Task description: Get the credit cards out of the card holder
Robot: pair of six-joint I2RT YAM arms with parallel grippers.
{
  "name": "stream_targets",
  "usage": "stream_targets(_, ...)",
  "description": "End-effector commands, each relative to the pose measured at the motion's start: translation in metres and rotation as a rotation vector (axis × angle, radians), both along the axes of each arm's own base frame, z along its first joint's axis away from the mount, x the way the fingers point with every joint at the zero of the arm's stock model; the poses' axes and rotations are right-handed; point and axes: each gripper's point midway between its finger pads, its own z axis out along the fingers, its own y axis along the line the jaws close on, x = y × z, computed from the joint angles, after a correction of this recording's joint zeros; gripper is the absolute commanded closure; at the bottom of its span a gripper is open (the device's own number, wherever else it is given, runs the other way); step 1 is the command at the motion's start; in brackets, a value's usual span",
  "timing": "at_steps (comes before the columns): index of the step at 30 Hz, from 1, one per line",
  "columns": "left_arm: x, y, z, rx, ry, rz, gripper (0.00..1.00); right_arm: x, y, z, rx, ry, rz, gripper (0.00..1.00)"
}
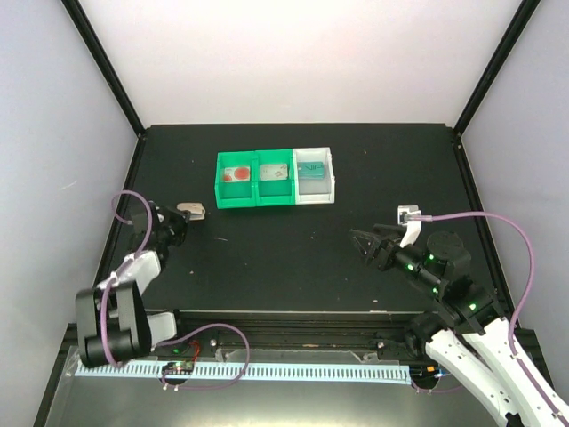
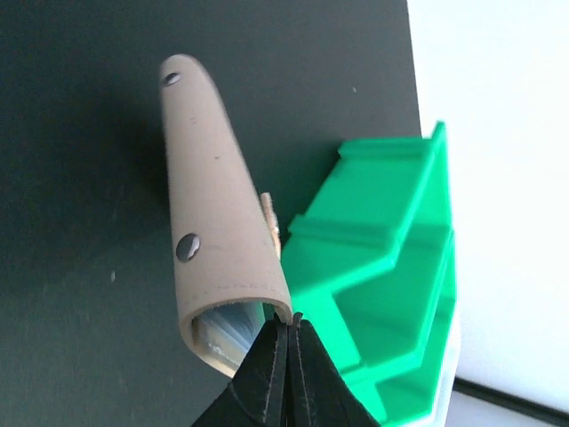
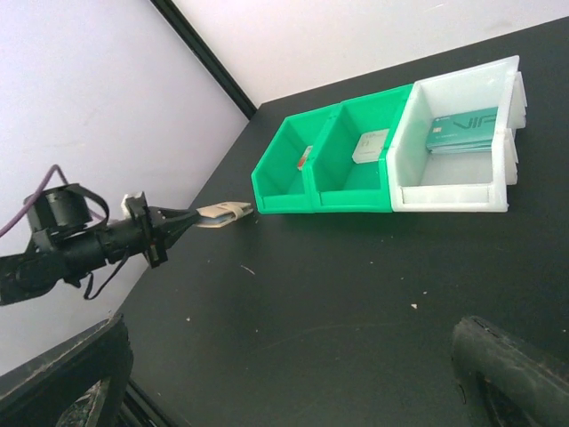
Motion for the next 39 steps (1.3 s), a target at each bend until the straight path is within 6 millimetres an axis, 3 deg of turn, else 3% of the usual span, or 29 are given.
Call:
stream_targets(1, -0.026, -0.008, 0.003, 0.071, 0.023, 0.003, 0.98, 0.000, -0.005, 0.007, -0.009, -0.009, -0.019, 0.02)
stream_targets(4, -0.040, -0.027, 0.009, 0.108, 0.015, -0.060, 0.98, -0.002, -0.006, 0.007, -0.018, -0.007, -0.017, 0.02)
stream_targets(13, -0.083, -0.115, 0.001, 0.042, -0.034, -0.301, 0.98, -0.001, -0.010, 0.006, -0.018, -0.003, -0.042, 0.02)
stream_targets(21, -0.108, -0.184, 0.003, -0.112, -0.064, -0.469, 0.98, -0.004, 0.005, 0.000, 0.007, 0.044, 0.036, 0.03)
stream_targets(30, -0.136, -0.250, 0.010, -0.134, -0.065, -0.611, 0.98, -0.003, 0.007, -0.015, 0.038, 0.103, 0.027, 0.05)
stream_targets(34, -0.151, -0.276, 0.003, -0.155, -0.060, -0.692, 0.84, -0.004, 0.007, -0.019, 0.043, 0.116, 0.026, 0.05)
stream_targets(39, -0.153, -0.291, 0.010, -0.150, -0.092, -0.775, 0.45, -0.007, 0.013, -0.013, 0.073, 0.115, 0.060, 0.05)
